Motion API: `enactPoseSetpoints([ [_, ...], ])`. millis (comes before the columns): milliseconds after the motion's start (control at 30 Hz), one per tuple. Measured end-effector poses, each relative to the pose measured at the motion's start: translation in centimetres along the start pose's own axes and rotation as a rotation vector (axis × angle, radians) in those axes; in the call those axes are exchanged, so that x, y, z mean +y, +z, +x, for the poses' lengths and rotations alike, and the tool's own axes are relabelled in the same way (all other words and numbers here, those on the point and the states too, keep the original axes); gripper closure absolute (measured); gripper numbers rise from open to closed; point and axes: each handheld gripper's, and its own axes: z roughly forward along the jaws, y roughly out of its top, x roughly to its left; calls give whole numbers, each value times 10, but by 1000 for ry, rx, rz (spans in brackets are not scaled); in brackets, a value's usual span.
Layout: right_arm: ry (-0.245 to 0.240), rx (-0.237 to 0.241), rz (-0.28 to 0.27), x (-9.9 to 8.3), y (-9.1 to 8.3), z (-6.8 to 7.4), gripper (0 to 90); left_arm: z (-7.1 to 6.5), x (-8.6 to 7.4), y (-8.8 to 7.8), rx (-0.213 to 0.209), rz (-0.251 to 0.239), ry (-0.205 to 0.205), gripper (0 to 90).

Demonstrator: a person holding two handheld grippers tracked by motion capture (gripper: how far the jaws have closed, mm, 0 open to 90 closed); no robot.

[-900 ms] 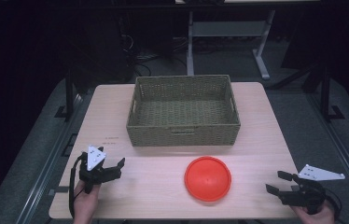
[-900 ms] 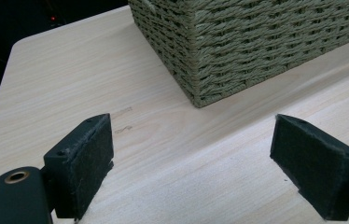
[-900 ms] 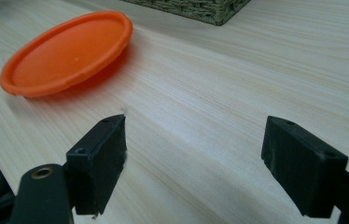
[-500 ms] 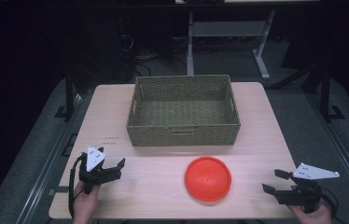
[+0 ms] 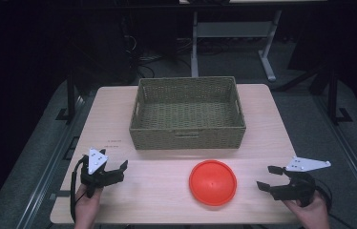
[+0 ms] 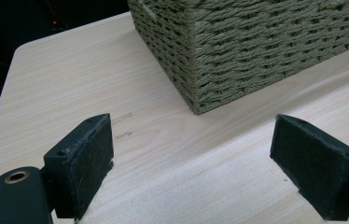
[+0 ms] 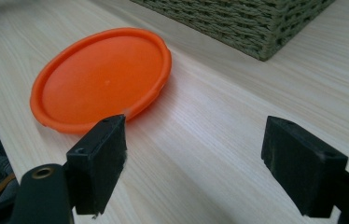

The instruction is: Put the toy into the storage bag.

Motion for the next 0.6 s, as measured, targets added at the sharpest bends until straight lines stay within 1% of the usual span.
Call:
enactPoseSetpoints([
  [100,-10,12,14,7,3,2,186,0,0,-1,1,-3,3,128],
  [133,-8,17,22,9,4,3,192,0,-1,-1,2,0,6,128],
  [200,-21,24,37,13,5,4,209,1,-1,-1,7,1,3,128],
  [267,-20,40,45,18,7,6,221,2,-2,-1,11,1,-4,128],
  [300,-25,42,54,20,8,6,220,3,-2,-2,13,3,-2,128],
  [400,-17,49,69,26,11,5,210,6,-3,-2,19,0,-13,128],
  [433,-22,51,70,28,13,5,209,6,-3,-2,21,3,-20,128],
  [467,-14,50,75,30,14,6,210,6,-3,-2,23,5,-22,128],
  [567,-19,56,90,36,20,6,207,6,-2,-3,24,-4,-24,128],
  [600,-24,59,95,38,22,7,204,6,-2,-3,24,-8,-16,128],
])
